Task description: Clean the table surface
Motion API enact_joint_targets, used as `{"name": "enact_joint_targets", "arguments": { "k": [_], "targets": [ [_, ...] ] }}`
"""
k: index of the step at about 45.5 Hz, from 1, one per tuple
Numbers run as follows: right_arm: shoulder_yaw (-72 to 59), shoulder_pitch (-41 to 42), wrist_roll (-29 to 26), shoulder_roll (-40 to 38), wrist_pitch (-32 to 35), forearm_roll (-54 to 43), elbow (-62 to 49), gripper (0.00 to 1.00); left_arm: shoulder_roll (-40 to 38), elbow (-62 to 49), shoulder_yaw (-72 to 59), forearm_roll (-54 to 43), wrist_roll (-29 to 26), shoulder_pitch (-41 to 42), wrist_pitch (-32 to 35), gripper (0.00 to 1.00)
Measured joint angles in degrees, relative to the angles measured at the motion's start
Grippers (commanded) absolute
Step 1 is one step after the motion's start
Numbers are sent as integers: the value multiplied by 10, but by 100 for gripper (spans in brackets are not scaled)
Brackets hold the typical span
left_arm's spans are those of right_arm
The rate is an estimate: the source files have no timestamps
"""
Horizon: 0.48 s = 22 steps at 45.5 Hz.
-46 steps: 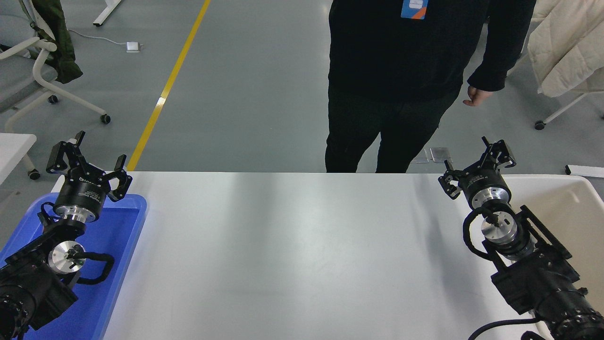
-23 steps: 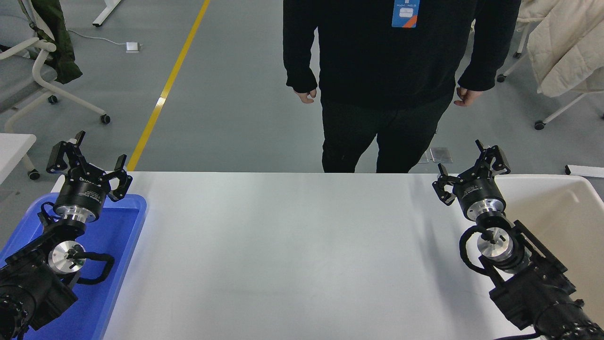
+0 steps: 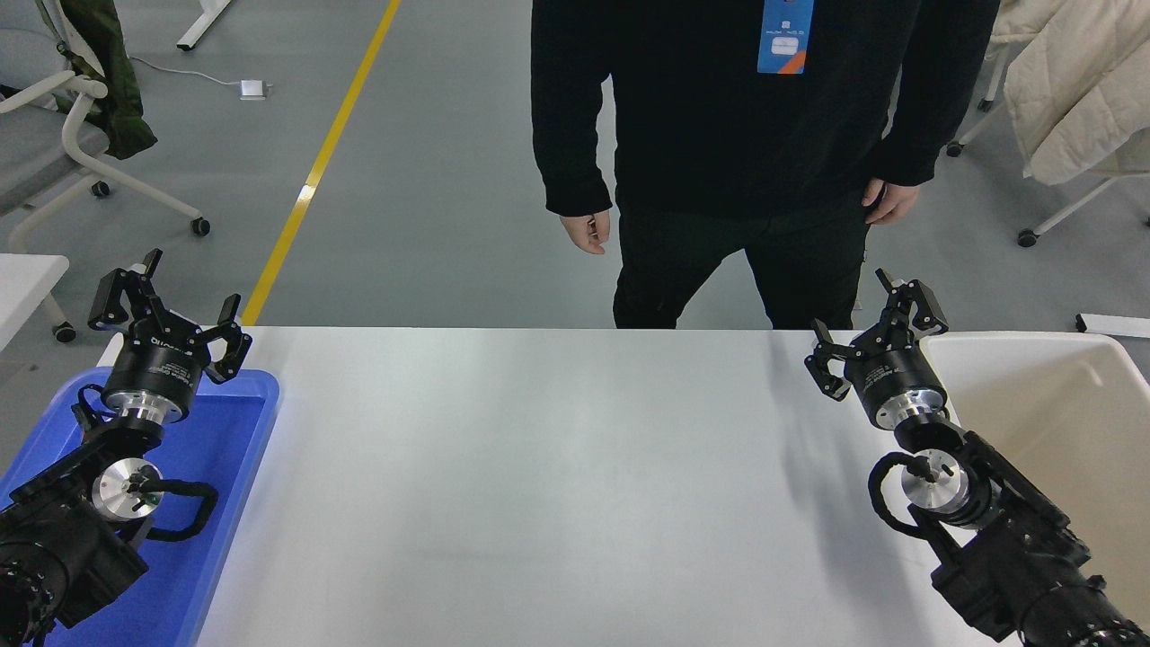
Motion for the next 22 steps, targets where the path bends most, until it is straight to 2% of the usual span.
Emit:
{"name": "enact_joint_targets", "arguments": {
  "k": [22],
  "targets": [
    [-1,11,9,-10,1,-2,1,100,0,0,0,0,0,0,0,100]
  ]
}}
